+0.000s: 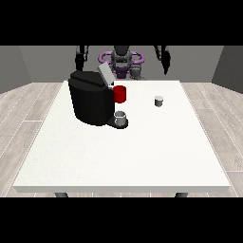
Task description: Insert the coffee pod into the coffee machine and close the lid
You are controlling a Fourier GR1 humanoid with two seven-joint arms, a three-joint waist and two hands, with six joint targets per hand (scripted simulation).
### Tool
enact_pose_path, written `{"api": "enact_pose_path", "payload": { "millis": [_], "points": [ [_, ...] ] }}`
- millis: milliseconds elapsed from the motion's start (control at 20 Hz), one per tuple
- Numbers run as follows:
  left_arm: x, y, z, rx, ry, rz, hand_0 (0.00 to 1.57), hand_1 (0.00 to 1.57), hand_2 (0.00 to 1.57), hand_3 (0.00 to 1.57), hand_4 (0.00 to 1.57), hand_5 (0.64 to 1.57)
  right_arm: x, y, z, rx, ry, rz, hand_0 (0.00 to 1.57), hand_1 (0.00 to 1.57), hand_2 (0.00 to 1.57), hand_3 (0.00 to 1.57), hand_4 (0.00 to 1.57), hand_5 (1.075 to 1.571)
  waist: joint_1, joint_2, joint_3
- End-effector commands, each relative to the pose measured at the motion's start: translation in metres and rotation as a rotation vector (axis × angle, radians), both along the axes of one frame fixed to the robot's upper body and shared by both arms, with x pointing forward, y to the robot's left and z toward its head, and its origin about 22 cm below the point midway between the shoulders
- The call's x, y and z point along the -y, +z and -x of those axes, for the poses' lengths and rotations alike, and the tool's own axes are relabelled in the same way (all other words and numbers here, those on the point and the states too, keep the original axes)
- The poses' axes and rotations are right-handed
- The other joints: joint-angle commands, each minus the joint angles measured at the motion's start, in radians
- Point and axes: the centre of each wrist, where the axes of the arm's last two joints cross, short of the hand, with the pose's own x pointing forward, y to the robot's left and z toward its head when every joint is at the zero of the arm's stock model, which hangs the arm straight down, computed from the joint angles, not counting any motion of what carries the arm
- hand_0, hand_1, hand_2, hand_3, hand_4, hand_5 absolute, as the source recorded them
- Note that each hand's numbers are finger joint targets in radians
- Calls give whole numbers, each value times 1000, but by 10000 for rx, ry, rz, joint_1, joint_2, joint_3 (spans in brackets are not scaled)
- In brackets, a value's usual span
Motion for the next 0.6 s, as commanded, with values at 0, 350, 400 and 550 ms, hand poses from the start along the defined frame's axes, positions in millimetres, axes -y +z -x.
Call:
{"api": "enact_pose_path", "payload": {
  "millis": [0, 350, 400, 550],
  "points": [
    [20, 6, -5, 59, -211, 208, 0, 0, 0, 0, 617, 1571, -4, -14, 0, 155, -261, -264, 0, 0, 0, 0, 328, 1571, -72, -115, 9],
    [-29, 5, -6, 77, -1742, -685, 0, 0, 0, 0, 587, 1571, -5, -12, 4, 1401, -1147, -1503, 0, 0, 0, 0, 330, 1571, -462, 32, 12],
    [-34, 16, -18, 162, -1774, -1106, 0, 0, 0, 0, 547, 1571, 0, 13, -20, 1847, -1032, -1528, 0, 0, 0, 0, 282, 1571, -343, 322, 9],
    [-53, 23, -28, -420, -1210, -2542, 0, 0, 0, 0, 330, 1571, -5, 13, -18, 1795, -558, -1742, 0, 0, 0, 0, 346, 1571, -644, 503, 10]
  ]
}}
